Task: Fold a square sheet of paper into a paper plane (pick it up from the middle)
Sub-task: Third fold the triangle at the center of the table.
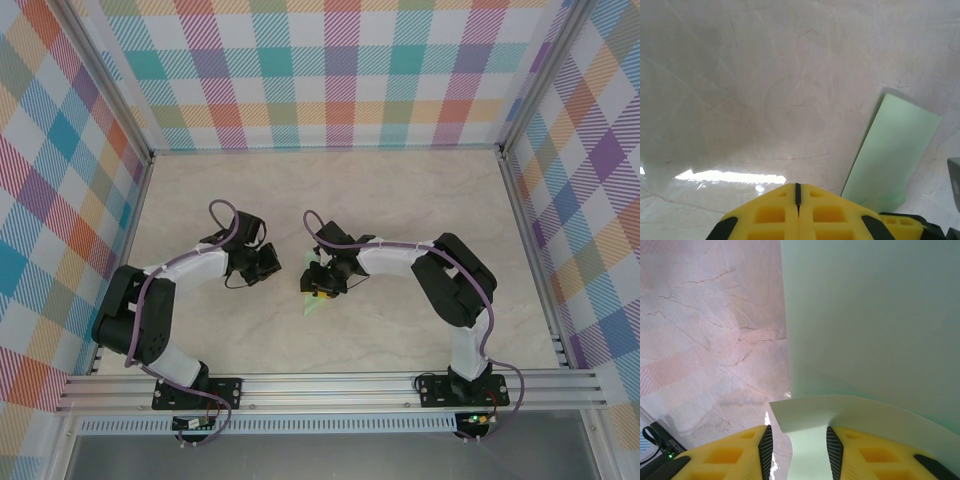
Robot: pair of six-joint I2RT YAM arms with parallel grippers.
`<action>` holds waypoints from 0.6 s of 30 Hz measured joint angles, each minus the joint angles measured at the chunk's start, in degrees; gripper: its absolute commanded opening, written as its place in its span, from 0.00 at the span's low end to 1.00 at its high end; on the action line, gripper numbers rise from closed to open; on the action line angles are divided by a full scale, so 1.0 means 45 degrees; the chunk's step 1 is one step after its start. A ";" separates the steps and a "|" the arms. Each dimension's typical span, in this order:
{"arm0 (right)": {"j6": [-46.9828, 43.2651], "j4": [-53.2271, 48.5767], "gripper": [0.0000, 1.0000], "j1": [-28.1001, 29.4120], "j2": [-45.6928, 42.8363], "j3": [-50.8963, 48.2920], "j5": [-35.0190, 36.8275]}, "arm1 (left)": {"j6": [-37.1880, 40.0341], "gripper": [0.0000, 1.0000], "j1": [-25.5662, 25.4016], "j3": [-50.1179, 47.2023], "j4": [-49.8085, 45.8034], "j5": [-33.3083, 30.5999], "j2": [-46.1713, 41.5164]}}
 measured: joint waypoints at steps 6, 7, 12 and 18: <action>-0.0083 0.0044 0.25 0.0000 -0.0049 -0.0136 0.0146 | 0.0029 0.05 0.0000 -0.0408 0.0015 0.0627 -0.0359; -0.0102 0.0019 0.24 0.0000 -0.0049 -0.0146 0.0185 | 0.0029 0.05 -0.0010 -0.0452 0.0010 0.0709 -0.0427; -0.0126 -0.0039 0.20 0.0000 -0.0049 -0.0189 0.0267 | 0.0005 0.04 -0.0223 -0.0670 0.0146 0.1073 -0.0733; -0.0126 -0.0024 0.20 0.0000 -0.0049 -0.0194 0.0277 | -0.0355 0.04 -0.0996 -0.1253 0.0709 0.1409 -0.0860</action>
